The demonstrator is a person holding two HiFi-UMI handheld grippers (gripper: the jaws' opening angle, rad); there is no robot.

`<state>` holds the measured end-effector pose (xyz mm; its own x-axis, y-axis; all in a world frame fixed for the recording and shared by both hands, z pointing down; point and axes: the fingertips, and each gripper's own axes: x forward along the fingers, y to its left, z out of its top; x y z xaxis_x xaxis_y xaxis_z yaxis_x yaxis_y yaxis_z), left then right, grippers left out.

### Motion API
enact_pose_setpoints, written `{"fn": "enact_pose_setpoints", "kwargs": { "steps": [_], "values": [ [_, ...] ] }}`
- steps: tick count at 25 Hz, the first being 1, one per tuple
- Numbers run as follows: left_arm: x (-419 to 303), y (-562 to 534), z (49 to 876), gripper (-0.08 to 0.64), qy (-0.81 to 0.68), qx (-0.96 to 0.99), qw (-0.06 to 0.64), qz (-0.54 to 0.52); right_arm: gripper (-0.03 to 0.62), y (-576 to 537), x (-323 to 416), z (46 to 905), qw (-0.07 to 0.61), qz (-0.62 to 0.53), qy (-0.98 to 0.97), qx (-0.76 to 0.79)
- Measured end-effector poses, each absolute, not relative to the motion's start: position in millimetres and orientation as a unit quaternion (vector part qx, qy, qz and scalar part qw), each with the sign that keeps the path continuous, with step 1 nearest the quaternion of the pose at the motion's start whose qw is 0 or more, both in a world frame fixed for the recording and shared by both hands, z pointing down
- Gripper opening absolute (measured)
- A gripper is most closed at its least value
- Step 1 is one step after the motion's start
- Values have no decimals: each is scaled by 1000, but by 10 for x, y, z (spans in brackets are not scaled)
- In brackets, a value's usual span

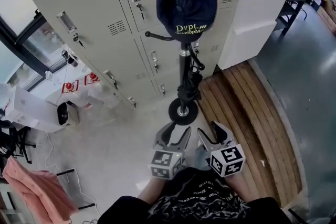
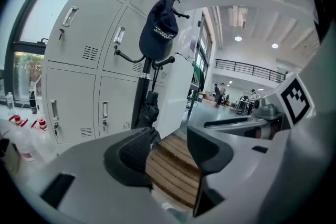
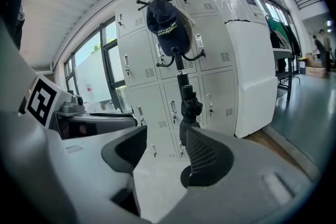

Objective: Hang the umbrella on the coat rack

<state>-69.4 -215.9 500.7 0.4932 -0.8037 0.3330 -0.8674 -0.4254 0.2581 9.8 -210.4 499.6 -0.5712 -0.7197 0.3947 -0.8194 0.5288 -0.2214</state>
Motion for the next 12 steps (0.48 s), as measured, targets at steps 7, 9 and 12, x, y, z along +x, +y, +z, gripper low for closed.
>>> {"fn": "enact_pose_setpoints", "kwargs": {
  "steps": [7,9,12],
  "values": [
    [-621,-1856,5219,74,-454,857,231,80,170,-1895,-60,5079,111,223,-867,432],
    [-595,-1830,5199,57,-448,862,225,76,151,-1852,-68,5103,118,216,-864,439],
    [-588,-1821,5140,48,-446,861,238,58,50,-1802,-84,5121,125,205,-859,452]
  ]
}}
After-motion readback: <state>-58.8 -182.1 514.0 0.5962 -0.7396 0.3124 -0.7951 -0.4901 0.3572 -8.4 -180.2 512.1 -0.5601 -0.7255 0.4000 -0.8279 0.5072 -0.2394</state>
